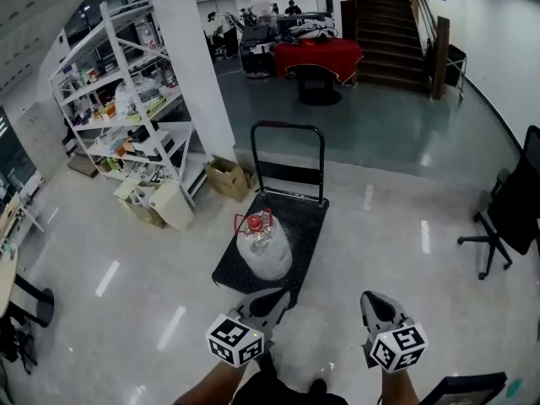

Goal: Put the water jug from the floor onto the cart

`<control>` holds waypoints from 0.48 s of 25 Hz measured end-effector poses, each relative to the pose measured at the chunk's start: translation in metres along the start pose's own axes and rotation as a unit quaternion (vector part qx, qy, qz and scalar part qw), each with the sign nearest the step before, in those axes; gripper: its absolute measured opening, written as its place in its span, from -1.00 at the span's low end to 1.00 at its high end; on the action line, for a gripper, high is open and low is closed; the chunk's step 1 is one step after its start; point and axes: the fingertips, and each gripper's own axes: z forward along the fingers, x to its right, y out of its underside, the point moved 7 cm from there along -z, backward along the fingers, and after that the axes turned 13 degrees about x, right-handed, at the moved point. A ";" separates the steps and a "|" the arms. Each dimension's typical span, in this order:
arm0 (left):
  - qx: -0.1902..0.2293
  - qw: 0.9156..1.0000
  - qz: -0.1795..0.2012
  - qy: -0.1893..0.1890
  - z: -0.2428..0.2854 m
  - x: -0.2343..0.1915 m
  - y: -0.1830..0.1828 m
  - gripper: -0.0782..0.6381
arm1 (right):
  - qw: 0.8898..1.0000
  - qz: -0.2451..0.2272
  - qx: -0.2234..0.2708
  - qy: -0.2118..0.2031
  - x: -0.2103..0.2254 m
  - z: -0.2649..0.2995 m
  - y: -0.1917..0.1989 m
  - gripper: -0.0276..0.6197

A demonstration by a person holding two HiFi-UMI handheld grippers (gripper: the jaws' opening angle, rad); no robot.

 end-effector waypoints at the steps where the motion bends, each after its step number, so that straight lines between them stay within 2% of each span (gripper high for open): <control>1: -0.002 1.000 0.008 0.001 -0.009 0.015 -0.005 -0.78 | 1.000 -0.002 0.004 0.000 -0.002 -0.014 -0.007 -0.91; 6: -0.008 1.000 0.024 0.015 -0.055 0.069 -0.013 -0.78 | 0.999 -0.015 0.036 -0.009 -0.032 -0.065 -0.032 -0.91; 12: -0.004 1.000 0.018 0.011 -0.149 0.108 -0.002 -0.78 | 0.999 -0.030 0.038 -0.021 -0.105 -0.125 -0.019 -0.91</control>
